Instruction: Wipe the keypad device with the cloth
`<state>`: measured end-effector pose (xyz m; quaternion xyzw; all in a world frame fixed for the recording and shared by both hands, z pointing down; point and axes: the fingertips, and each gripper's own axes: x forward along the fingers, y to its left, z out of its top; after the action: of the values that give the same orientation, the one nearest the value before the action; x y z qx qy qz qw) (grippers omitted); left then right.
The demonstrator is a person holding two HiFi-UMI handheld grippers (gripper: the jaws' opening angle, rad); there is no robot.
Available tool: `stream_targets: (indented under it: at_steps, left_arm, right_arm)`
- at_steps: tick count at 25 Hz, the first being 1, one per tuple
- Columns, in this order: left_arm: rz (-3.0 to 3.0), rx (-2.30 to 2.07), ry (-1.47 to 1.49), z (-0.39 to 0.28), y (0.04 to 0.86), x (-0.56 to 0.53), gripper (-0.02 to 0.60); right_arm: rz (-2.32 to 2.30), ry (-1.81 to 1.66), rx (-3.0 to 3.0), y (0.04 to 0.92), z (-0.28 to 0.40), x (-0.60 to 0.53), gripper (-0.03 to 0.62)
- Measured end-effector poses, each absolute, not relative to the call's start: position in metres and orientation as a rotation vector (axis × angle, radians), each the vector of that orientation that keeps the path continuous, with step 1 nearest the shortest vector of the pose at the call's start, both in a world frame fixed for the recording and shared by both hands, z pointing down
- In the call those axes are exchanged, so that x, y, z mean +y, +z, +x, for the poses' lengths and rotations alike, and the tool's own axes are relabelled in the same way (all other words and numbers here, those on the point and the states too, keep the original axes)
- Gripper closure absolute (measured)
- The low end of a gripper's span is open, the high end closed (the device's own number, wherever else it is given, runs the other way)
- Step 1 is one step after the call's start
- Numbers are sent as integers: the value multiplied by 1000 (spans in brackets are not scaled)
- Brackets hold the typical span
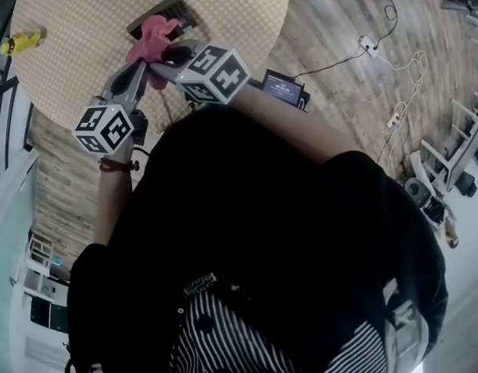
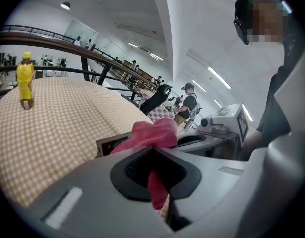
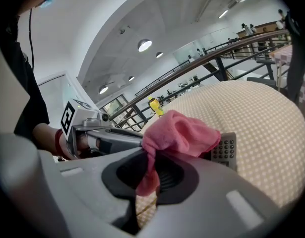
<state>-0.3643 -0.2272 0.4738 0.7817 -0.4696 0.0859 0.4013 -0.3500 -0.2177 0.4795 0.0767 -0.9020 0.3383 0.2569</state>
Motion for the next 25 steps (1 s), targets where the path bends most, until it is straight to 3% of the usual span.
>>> stream_targets:
  at_steps: [21, 25]
  left_arm:
    - [1989, -1212, 345, -400, 492, -301, 577]
    - [2033, -1136, 537, -400, 516, -316, 577]
  right_arm:
    - [179, 970, -2402, 512, -363, -258, 548]
    - [181, 987, -2389, 518, -364, -259, 548]
